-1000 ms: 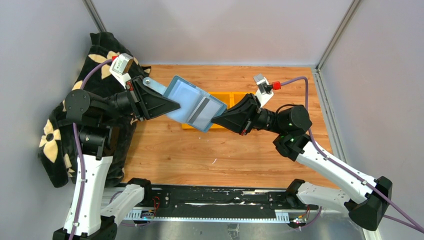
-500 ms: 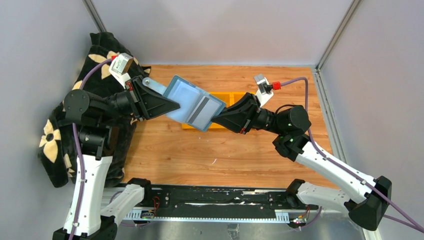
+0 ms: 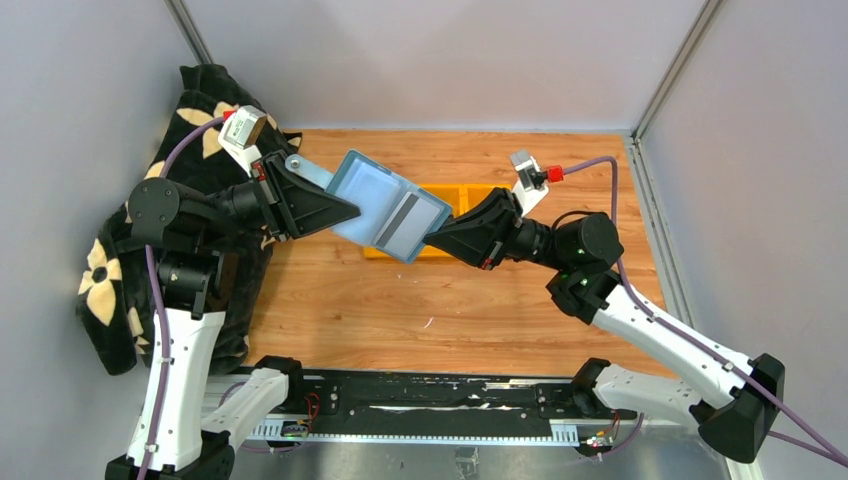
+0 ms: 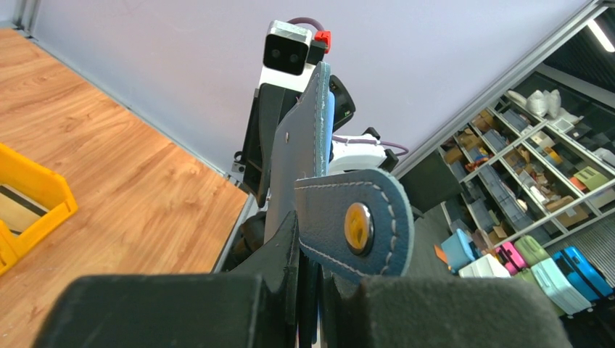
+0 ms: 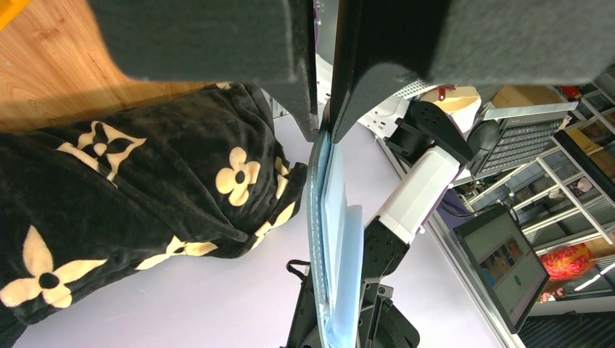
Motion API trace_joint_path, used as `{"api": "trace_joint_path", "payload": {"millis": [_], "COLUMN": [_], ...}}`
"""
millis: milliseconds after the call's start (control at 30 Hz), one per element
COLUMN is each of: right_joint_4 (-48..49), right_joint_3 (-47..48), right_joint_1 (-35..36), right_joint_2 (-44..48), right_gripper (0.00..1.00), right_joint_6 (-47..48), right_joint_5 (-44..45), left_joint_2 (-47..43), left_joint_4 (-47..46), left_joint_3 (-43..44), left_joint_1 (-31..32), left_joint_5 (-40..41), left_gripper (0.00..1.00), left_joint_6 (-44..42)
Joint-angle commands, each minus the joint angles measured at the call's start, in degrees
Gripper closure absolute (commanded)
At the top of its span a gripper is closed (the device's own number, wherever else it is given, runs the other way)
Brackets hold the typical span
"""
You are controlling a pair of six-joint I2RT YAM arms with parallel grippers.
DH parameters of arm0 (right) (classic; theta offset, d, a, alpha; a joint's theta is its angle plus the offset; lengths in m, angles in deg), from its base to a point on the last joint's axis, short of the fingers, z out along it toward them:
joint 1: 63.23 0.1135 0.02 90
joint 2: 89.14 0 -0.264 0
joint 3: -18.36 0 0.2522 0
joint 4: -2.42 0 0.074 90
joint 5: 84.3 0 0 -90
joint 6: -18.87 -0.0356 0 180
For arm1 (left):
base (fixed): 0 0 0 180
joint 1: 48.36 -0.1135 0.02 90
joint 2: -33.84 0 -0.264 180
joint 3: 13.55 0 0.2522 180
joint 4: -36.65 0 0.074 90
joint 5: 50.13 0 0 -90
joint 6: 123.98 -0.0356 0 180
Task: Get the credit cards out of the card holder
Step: Remove the credit card from the card holder.
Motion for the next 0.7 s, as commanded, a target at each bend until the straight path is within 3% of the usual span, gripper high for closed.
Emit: {"api": "trace_joint_path", "payload": {"millis": [0,267,667], "right_joint_4": [2.56,2.40,4.31], "right_joint_3": [1.03,2.37,3.51], "right_joint_1": [0.66,0.69,0.70], "right_joint_2": [-0.43,-2.17,-3.17], "right_gripper": [0.86,0.87,0.72], "right_joint_6": [-0.36,-0.90,-1.94], "right_joint_5": [-0.66,0.35,0.32], "left_joint_2": [0.01,0.19,0.29], "left_joint_4": [-0.41,-0.45,-0.84], "left_joint_3": [1.71,2.10,2.17], "left_joint_1": [-0.03,-0.03,-0.03], "left_joint_5": [-0.22,-0.38,-0.48], "left_gripper": [1.00,1.00,1.00], "left_joint_6": [0.36,0.50,0.74]}}
